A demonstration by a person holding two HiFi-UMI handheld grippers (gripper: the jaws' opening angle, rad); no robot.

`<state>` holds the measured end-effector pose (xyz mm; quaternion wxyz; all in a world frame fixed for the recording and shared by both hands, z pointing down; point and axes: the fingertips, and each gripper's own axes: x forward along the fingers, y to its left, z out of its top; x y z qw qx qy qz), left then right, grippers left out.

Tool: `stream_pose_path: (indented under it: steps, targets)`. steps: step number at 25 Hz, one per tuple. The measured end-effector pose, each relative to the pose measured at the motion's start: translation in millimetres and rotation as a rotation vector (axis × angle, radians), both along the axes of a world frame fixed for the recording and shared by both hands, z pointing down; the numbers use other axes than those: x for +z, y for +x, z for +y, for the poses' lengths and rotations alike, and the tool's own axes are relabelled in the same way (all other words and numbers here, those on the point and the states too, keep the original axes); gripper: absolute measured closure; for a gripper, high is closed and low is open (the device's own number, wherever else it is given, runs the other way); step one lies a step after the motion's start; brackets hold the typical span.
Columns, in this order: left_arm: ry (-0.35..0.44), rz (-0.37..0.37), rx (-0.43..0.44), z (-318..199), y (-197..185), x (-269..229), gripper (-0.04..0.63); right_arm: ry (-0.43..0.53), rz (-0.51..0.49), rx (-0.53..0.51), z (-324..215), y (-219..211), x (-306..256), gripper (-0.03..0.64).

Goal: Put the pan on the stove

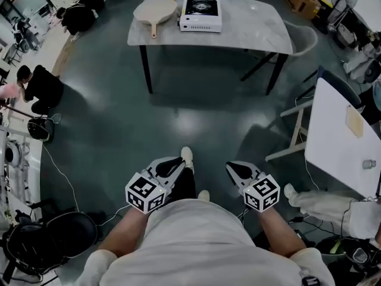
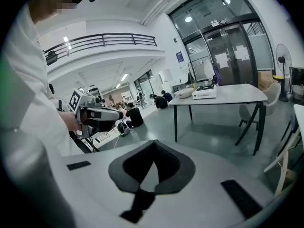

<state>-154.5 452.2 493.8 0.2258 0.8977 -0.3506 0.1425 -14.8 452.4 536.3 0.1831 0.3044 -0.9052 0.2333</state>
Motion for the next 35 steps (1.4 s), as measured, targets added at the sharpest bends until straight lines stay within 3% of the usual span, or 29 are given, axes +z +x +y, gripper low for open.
stream_pose_path:
  steps: [7,12,16,21,32,35]
  targets:
    - [0.018,0.019,-0.023,-125,-18,-3,0.542,0.03,0.025,0.061,-110,-7,-15,0.609]
    - [0.026,0.035,-0.037,-213,-31,-6,0.502,0.084,0.041,0.099,-191,-20,-35,0.547]
    - [0.028,0.011,-0.083,-267,-45,-11,0.485,0.084,0.046,0.094,-226,-31,-43,0.534]
    - [0.039,-0.03,-0.157,-323,-53,-10,0.477,0.064,0.058,0.091,-271,-13,-40,0.534]
    - [-0.013,-0.223,-0.546,-465,-108,-1,0.41,0.079,0.023,-0.178,-436,8,-35,0.52]
    - [-0.027,-0.301,-0.617,-510,-117,4,0.397,0.071,0.005,-0.226,-474,21,-36,0.518]
